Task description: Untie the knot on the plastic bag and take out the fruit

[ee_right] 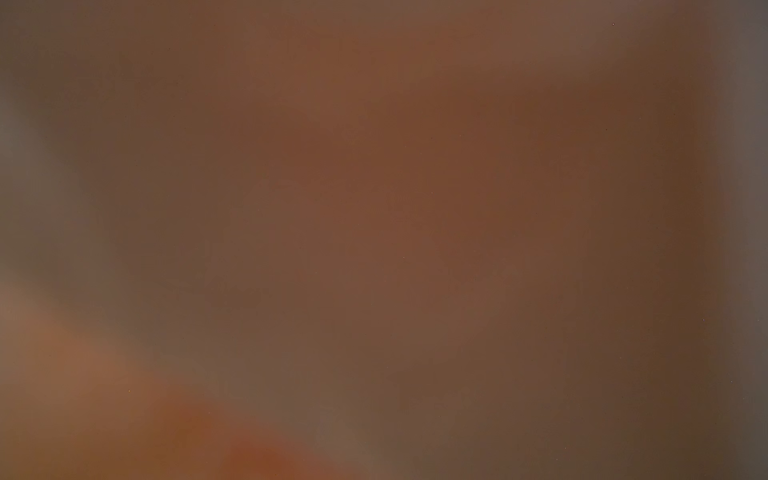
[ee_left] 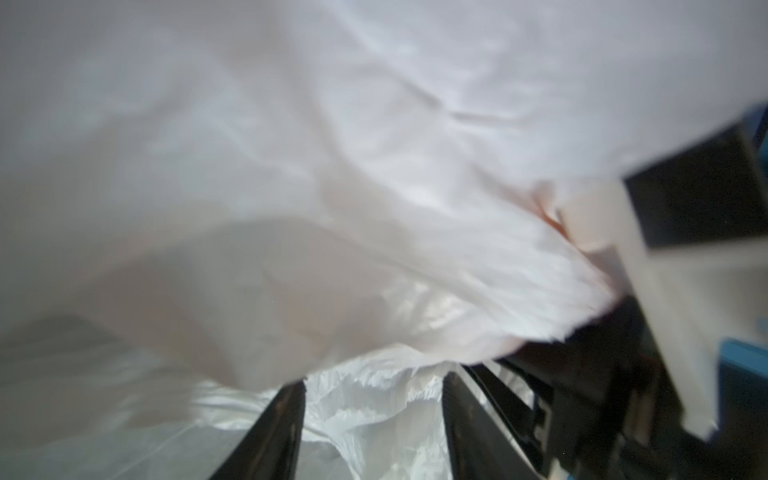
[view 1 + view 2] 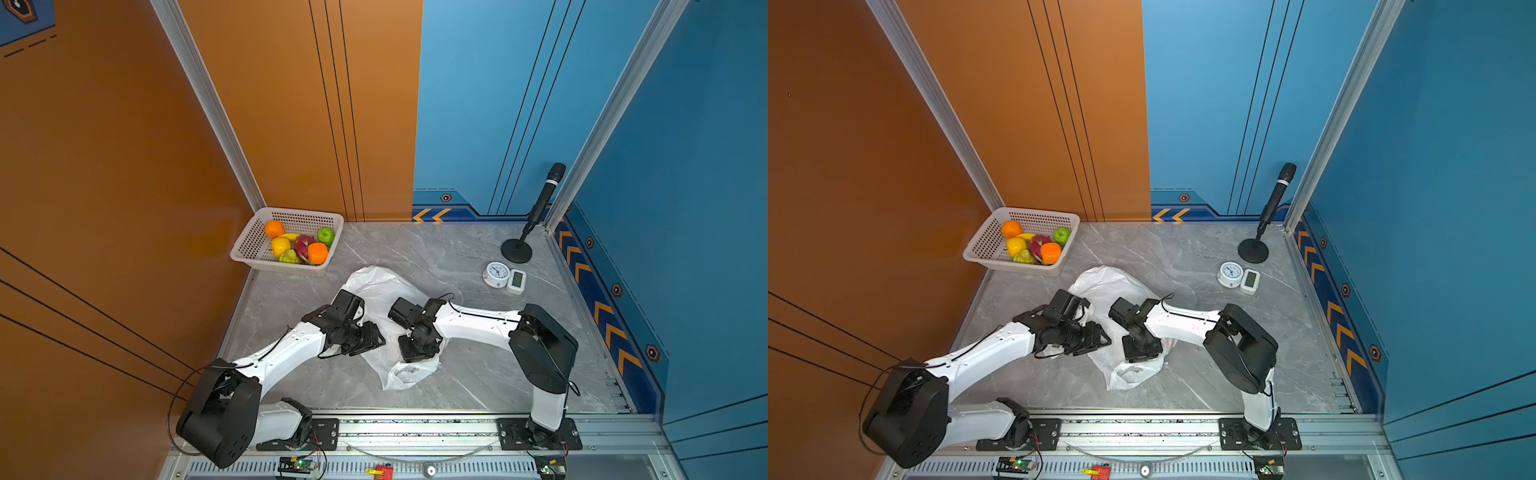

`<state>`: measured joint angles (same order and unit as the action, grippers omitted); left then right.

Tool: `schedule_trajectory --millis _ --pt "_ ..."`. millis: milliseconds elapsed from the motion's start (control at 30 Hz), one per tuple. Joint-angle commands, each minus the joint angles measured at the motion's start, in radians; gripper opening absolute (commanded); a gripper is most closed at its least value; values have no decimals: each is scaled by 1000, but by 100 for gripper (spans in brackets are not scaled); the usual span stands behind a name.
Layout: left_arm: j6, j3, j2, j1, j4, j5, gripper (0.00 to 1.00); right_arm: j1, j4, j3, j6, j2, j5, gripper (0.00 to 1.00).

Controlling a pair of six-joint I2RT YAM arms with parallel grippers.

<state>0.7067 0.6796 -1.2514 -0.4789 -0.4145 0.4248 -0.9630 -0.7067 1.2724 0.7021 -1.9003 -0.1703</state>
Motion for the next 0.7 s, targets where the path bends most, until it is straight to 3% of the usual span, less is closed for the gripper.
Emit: schedule_trajectory --millis 0,100,200,367,500,667 --pt "16 17 38 -3 17 39 74 4 126 -10 -6 -13 29 39" --pt "72 11 23 1 85 64 82 0 116 33 -14 -24 19 39" --pt "112 15 -22 -11 138 52 83 3 134 28 -15 2 4 40" --pt "132 14 -107 -9 184 -1 56 27 136 -4 -7 73 -42 42" --pt "108 51 -181 -11 197 19 44 33 149 -37 -2 125 -60 45" --pt "85 53 -227 -11 143 -4 19 66 152 -41 27 178 -50 49"
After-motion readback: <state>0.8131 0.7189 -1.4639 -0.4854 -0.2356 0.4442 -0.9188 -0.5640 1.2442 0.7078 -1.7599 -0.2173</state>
